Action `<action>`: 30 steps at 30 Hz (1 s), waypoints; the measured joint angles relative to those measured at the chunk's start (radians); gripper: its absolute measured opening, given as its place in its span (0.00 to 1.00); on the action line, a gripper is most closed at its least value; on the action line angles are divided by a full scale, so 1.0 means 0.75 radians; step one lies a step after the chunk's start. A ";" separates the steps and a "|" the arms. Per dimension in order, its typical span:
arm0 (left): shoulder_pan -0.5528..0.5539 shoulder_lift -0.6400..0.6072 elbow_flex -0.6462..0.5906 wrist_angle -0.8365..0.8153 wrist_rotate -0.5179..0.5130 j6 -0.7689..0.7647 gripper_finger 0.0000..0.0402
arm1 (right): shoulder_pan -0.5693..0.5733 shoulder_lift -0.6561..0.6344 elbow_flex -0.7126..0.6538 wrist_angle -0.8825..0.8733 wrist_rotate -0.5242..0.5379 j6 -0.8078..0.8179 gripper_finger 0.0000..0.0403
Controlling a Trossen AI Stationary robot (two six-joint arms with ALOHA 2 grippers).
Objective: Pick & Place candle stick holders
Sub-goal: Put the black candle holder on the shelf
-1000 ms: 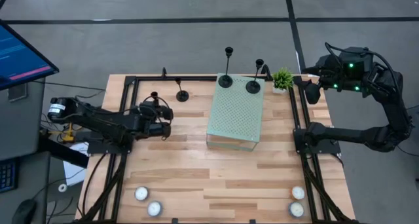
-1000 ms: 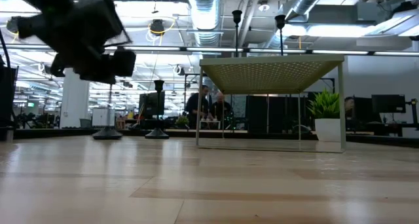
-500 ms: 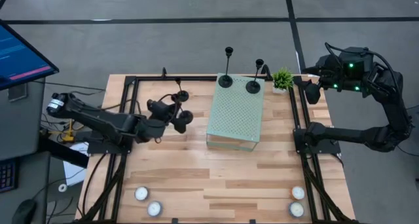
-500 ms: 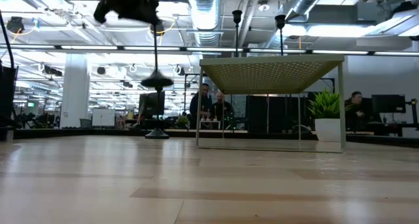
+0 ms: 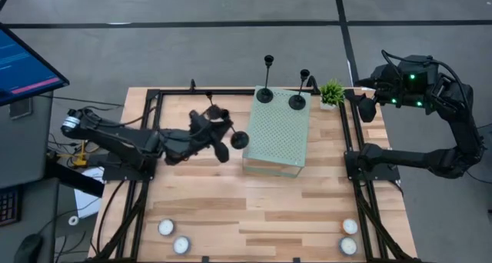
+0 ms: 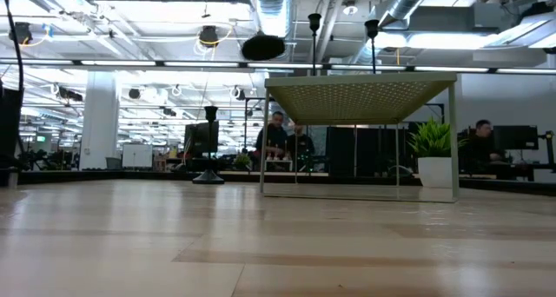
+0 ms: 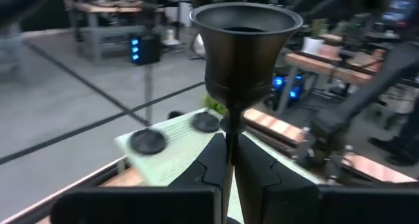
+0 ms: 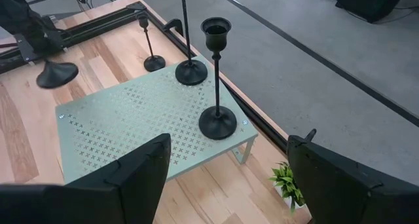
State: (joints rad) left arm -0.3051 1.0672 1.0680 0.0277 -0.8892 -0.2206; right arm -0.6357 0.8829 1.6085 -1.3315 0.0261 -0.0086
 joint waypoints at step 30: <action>0.623 0.544 0.401 0.037 0.708 0.285 0.03 | 0.000 0.000 0.000 -0.001 0.001 0.013 0.74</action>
State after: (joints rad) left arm 0.1621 1.4751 1.3689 0.0555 -0.3580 -0.0067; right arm -0.6355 0.8829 1.6085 -1.3319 0.0265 0.0013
